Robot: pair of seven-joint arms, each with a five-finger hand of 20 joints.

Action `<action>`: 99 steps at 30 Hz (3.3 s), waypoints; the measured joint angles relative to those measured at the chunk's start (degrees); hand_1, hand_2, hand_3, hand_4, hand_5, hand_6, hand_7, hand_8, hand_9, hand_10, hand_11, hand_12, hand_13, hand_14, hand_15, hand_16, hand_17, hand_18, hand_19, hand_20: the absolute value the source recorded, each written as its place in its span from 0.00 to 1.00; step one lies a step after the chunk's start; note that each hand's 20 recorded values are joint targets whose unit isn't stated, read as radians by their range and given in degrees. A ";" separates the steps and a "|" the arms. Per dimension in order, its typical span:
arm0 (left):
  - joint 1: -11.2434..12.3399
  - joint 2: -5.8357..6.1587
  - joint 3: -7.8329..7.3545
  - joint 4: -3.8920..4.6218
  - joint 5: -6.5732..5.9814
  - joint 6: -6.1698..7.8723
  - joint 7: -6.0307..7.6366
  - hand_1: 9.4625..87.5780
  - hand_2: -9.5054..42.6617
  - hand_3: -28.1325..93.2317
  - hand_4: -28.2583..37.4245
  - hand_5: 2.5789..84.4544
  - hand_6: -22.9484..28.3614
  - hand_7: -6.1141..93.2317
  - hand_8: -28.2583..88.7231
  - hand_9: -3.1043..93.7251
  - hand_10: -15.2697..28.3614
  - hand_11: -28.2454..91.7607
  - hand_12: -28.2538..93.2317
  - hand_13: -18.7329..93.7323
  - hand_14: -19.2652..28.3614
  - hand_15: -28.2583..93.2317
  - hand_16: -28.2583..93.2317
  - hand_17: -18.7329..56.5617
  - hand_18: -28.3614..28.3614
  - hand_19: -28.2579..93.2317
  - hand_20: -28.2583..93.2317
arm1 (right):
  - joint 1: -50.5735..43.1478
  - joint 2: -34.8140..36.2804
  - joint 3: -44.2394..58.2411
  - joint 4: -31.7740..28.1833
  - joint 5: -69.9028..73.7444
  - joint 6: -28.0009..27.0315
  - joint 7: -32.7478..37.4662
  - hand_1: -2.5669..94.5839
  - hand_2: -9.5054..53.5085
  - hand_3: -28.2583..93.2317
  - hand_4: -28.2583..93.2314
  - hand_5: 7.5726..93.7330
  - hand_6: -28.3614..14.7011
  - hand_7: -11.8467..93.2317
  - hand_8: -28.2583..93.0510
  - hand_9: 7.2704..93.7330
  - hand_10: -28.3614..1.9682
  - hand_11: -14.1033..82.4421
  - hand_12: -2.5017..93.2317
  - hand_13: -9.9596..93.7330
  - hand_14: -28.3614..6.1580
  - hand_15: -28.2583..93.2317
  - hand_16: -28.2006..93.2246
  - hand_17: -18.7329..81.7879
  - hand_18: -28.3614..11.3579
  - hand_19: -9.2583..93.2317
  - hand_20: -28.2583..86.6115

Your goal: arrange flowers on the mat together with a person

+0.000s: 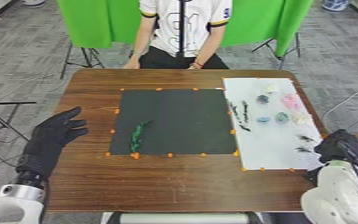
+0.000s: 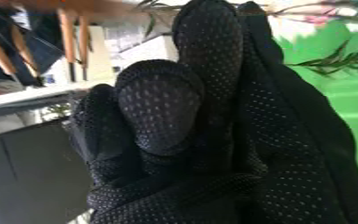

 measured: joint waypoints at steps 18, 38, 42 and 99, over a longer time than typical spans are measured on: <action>0.31 0.44 -1.63 -0.64 -0.02 0.28 -1.01 0.23 0.28 0.88 0.07 0.41 0.63 0.25 0.14 0.38 0.81 0.55 0.31 0.39 0.95 0.76 0.12 0.15 0.89 0.70 0.29 | 25.14 1.09 -21.12 -4.17 0.52 0.44 -4.10 0.65 0.00 0.69 0.03 0.98 0.69 0.27 0.30 1.00 0.62 0.55 0.22 0.95 0.62 0.73 0.42 0.79 0.30 1.00 0.51; -2.60 -0.14 -0.15 -0.62 0.57 -0.17 -3.64 0.23 0.28 0.89 0.07 0.41 0.63 0.25 0.14 0.38 0.81 0.55 0.31 0.39 0.95 0.76 0.12 0.15 0.89 0.70 0.29 | 44.31 -18.51 -46.50 14.45 2.50 -9.77 -7.26 0.62 0.00 0.69 0.05 0.99 0.69 0.28 0.31 1.00 0.61 0.58 0.22 0.95 0.60 0.75 0.42 0.79 0.25 1.00 0.56; -3.30 -0.15 0.93 -0.38 0.61 -0.51 -3.63 0.23 0.28 0.89 0.08 0.41 0.63 0.25 0.14 0.38 0.81 0.55 0.31 0.39 0.95 0.76 0.12 0.15 0.89 0.70 0.29 | 45.25 -20.97 -49.37 18.15 1.44 -11.13 -7.22 0.61 0.00 0.69 0.05 0.99 0.69 0.28 0.31 1.00 0.61 0.59 0.22 0.95 0.60 0.76 0.42 0.79 0.25 1.00 0.57; -4.43 0.81 1.13 -0.59 1.26 -0.92 -5.11 0.23 0.28 0.89 0.10 0.42 0.63 0.25 0.14 0.38 0.81 0.54 0.31 0.39 0.95 0.76 0.12 0.15 0.89 0.70 0.29 | 46.08 -25.93 -53.49 14.29 -4.15 -25.09 -6.75 0.38 0.14 0.67 0.09 1.00 0.64 0.32 0.12 1.00 0.64 0.66 0.16 1.00 0.64 0.77 0.38 0.88 0.31 1.00 0.63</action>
